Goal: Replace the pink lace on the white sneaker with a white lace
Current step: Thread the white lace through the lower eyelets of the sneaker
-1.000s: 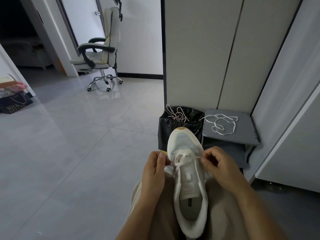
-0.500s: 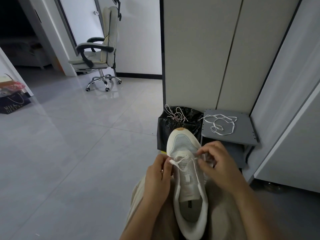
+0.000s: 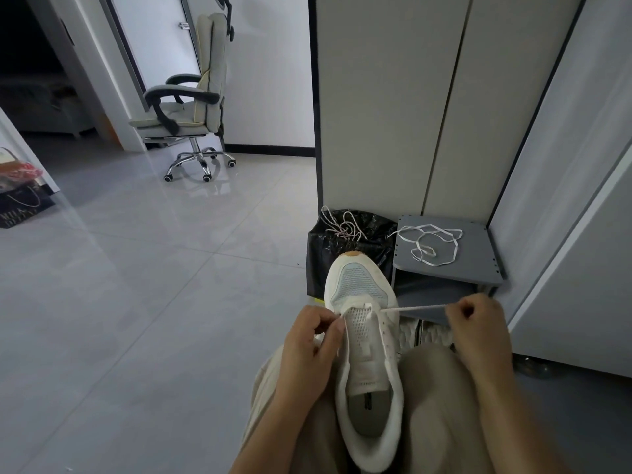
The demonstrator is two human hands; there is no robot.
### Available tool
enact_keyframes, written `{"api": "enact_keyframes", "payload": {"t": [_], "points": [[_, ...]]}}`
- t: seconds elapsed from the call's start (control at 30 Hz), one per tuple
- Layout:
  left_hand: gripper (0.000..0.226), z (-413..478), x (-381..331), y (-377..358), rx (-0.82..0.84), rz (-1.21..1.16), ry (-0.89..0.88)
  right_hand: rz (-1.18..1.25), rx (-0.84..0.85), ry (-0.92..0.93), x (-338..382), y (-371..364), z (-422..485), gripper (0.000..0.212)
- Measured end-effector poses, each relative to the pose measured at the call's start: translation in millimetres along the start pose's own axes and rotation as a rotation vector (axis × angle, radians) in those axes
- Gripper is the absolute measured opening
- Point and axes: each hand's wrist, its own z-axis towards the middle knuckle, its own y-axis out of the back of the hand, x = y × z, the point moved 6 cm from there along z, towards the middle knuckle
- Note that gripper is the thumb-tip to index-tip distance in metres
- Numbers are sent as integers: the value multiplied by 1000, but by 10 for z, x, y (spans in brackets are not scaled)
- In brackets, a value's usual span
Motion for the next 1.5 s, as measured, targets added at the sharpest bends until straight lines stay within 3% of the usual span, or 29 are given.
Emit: {"api": "enact_keyframes", "payload": {"t": [0.07, 0.17, 0.23, 0.37, 0.53, 0.67, 0.87, 1.03, 1.17, 1.27, 1.4, 1.5], "points": [[19, -1, -15, 17, -23, -76, 10, -1, 56, 145, 179, -55, -90, 9], [20, 2, -31, 14, -20, -137, 28, 85, 214, 545, 662, -138, -337, 24], [18, 8, -32, 6, -13, -137, 32, 51, 352, 646, 781, -229, -450, 20], [2, 22, -4, -1, 14, -94, 52, 19, 363, 614, 743, -252, -436, 16], [9, 26, 6, 20, 0, -98, 73, 92, 122, 338, 536, -76, -255, 11], [20, 32, 27, 14, -4, -51, 74, -51, 156, 283, 477, -136, -248, 17], [16, 27, 5, 35, -51, -44, 49, -69, 267, 329, 533, -165, -327, 18], [5, 24, -21, 23, -58, -72, 25, -12, 304, 667, 757, -186, -450, 34], [10, 59, -110, -13, -99, 55, -150, -75, 234, 829, 899, -193, -480, 9], [18, 130, -226, -116, -93, 257, -332, -109, 169, 876, 945, -182, -495, 18], [17, 283, -335, -209, -28, 472, -557, -45, 251, 797, 911, -221, -493, 19], [13, 353, -408, -204, 42, 533, -700, 22, 360, 655, 876, -241, -502, 6]]}}
